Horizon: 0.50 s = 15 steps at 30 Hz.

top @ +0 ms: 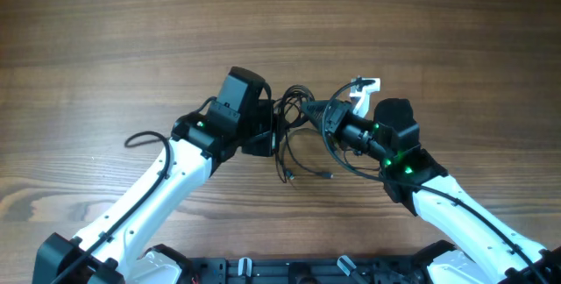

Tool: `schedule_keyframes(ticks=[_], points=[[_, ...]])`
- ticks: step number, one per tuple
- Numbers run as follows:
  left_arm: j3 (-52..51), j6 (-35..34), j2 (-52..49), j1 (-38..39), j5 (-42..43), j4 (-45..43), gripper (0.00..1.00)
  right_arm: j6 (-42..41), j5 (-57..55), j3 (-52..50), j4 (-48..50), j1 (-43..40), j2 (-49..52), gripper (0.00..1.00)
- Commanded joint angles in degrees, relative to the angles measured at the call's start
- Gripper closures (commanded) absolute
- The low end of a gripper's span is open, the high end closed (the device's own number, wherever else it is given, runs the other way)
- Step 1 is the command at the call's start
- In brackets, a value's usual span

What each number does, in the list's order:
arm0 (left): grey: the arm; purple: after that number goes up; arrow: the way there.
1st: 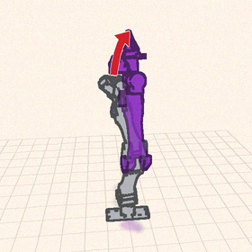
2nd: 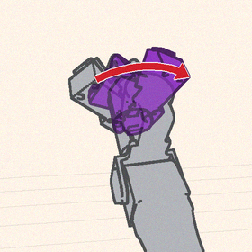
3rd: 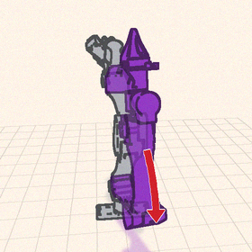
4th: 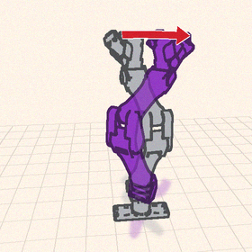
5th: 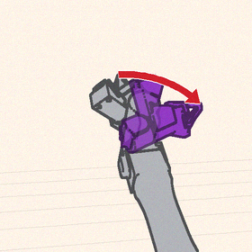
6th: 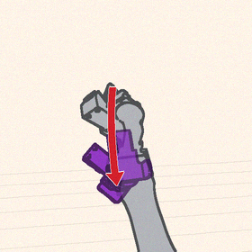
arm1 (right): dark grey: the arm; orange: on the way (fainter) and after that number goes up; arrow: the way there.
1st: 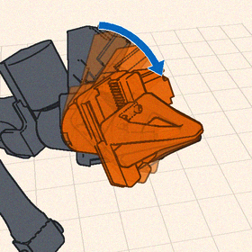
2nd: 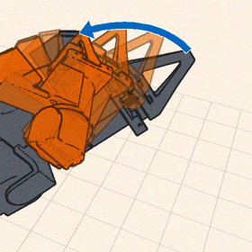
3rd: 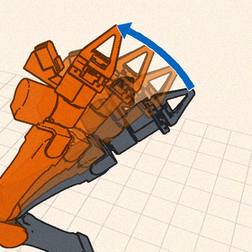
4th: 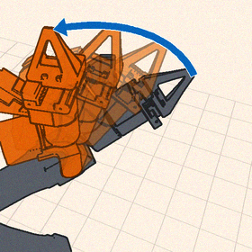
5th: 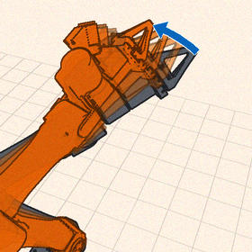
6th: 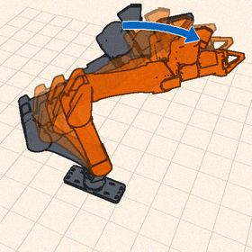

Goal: Untangle cables

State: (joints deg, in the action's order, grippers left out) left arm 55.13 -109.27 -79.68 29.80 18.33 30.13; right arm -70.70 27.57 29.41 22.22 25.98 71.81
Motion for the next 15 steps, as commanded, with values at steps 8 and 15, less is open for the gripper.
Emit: schedule_keyframes(ticks=[8,15], points=[[0.22,71.69,8.74,-10.36,-0.57,1.07,0.96,31.71,10.64,-0.07,-7.80,-3.26,-1.07,0.00],[0.22,92.56,15.96,-10.54,-0.63,1.40,0.96,32.87,20.63,-0.07,4.00,-4.50,-2.71,0.19]])
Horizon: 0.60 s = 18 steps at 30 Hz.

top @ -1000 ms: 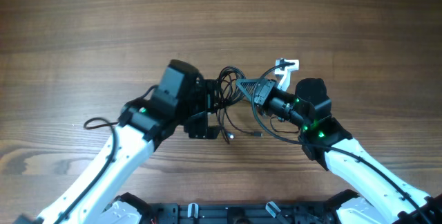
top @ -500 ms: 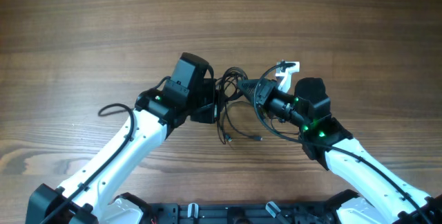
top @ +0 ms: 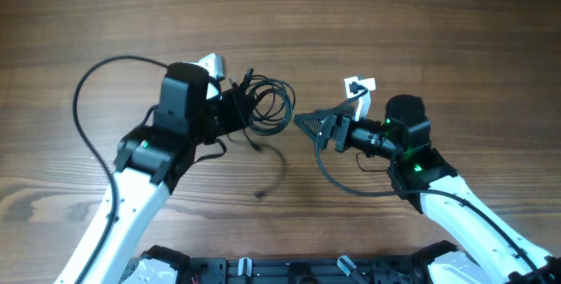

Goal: Untangle cables

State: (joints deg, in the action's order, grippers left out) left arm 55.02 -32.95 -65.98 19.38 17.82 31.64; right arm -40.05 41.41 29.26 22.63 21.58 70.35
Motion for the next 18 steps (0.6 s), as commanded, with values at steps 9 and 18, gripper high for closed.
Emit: schedule_keyframes(ticks=[9,18], points=[[0.33,16.24,-0.55,-0.11,-3.34,1.73,0.96,-8.52,9.31,0.09,8.22,-0.11,-1.22,0.37],[0.33,16.24,-1.97,2.54,-3.58,1.66,0.96,-9.44,6.16,0.09,7.74,1.66,0.63,0.56]])
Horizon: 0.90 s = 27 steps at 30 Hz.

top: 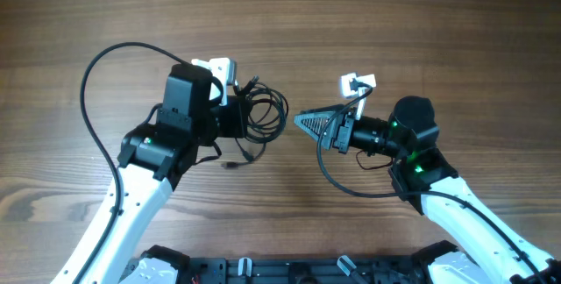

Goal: Untangle cables

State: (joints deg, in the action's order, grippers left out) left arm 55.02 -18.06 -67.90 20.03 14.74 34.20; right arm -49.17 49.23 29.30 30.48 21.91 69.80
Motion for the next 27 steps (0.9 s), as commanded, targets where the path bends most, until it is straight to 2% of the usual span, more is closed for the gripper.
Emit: schedule_keyframes(ticks=[1,6,11,14,18,22,27], points=[[0.33,1.36,-0.04,2.45,-0.50,-0.98,0.96,-0.35,-2.69,0.04,-0.07,1.88,1.95,0.60],[0.33,1.11,-0.04,4.59,-2.03,-0.98,0.96,-0.37,-4.42,0.04,1.03,5.88,6.08,0.66],[0.33,0.48,-0.04,4.87,-6.49,-0.37,0.96,-1.07,-4.44,0.04,1.42,6.64,6.97,0.95],[0.33,-6.36,-0.02,4.74,-17.18,0.70,0.96,-2.05,-8.50,0.04,-2.56,5.77,6.97,0.96],[0.33,-13.18,0.35,3.21,-24.87,3.78,0.96,-4.15,-15.80,0.04,-12.48,3.65,6.97,0.96],[0.33,-15.50,1.03,0.44,-25.27,6.25,0.96,-6.34,-22.82,0.04,-22.18,1.25,6.97,0.96],[0.33,-15.50,1.90,-1.20,-20.90,5.73,0.96,-10.58,-31.61,0.04,-30.80,0.55,6.99,0.96]])
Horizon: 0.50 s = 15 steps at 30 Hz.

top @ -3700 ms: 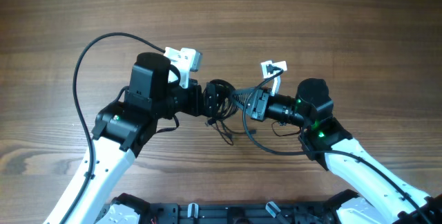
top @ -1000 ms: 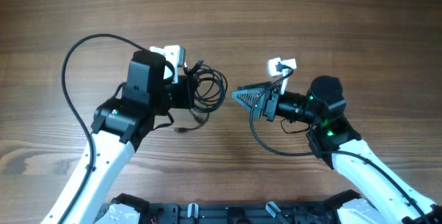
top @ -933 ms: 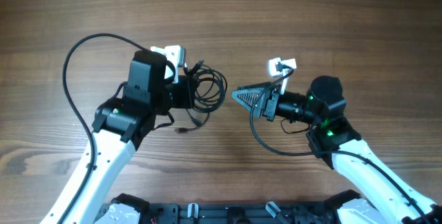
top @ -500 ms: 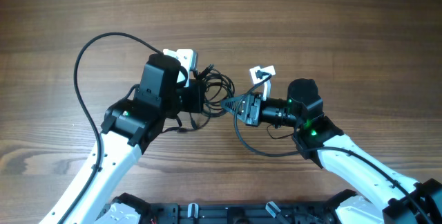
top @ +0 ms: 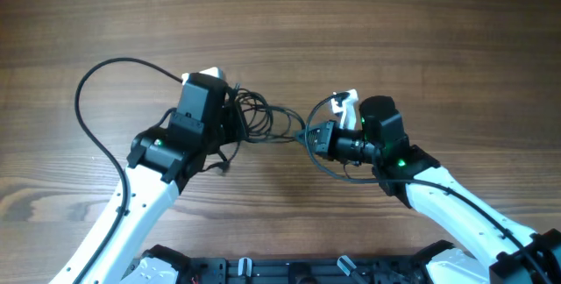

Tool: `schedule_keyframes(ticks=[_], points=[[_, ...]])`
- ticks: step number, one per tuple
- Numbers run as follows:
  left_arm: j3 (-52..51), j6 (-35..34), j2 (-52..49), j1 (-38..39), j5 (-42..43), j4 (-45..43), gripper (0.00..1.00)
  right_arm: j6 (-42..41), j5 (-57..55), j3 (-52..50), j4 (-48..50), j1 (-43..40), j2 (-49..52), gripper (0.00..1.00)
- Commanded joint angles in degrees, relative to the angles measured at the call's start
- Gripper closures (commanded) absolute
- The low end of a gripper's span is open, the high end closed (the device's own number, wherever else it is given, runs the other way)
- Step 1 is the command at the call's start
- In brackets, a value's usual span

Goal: Untangle cables

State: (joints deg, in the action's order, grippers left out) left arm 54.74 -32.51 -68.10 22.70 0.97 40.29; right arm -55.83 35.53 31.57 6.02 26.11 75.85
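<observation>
A bundle of black cables (top: 256,117) lies coiled at the tip of my left gripper (top: 235,123), which is shut on it. A white plug (top: 210,75) sits just behind that gripper. One long black loop (top: 88,100) sweeps out to the left of the left arm. A thin strand (top: 285,135) runs from the bundle to the tip of my right gripper (top: 308,135). The overhead view does not show whether the right gripper's fingers are closed on the strand. A second white plug (top: 347,100) lies beside the right wrist, with a black cable (top: 337,174) looping under it.
The wooden table (top: 438,21) stretches to the back and to both sides. A black rail (top: 263,271) of the robot base runs along the front edge, between the two arms.
My right gripper has moved left and forward, from well apart from the bundle to touching a strand of it, and has turned. The left gripper with its bundle shifted slightly right.
Both grippers were together at the tangle in the middle. Then the left gripper held the bundle off to the left, and the right stood apart by its white plug. That gap held, and now the right gripper is back at a strand.
</observation>
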Motion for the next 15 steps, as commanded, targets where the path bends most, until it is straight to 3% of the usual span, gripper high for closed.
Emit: schedule_keyframes(ticks=[1,3,6,8,12,15], points=[[0.61,-1.03,2.21,-3.87,-6.27,-0.66,0.96,-4.83,-19.32,-2.23,-7.52,-3.65,0.94,0.96],[0.61,-1.01,2.56,-3.87,-2.99,-1.77,0.96,-6.95,-21.79,-2.23,-9.44,-3.65,0.94,0.95],[0.61,-0.96,2.62,-3.85,1.81,-3.67,0.96,-2.51,-20.63,-2.23,-7.74,-3.65,0.92,0.88],[0.61,-0.61,2.62,-3.85,1.75,-3.56,0.96,3.06,-16.39,-2.23,-4.44,-3.65,0.90,0.77],[0.61,0.63,2.51,-3.80,1.79,-3.19,0.96,10.99,-1.25,-2.23,6.29,-3.63,0.66,0.44],[0.61,0.74,2.25,-3.80,1.81,-3.17,0.96,11.52,4.46,-2.23,14.45,-3.63,0.66,0.32]])
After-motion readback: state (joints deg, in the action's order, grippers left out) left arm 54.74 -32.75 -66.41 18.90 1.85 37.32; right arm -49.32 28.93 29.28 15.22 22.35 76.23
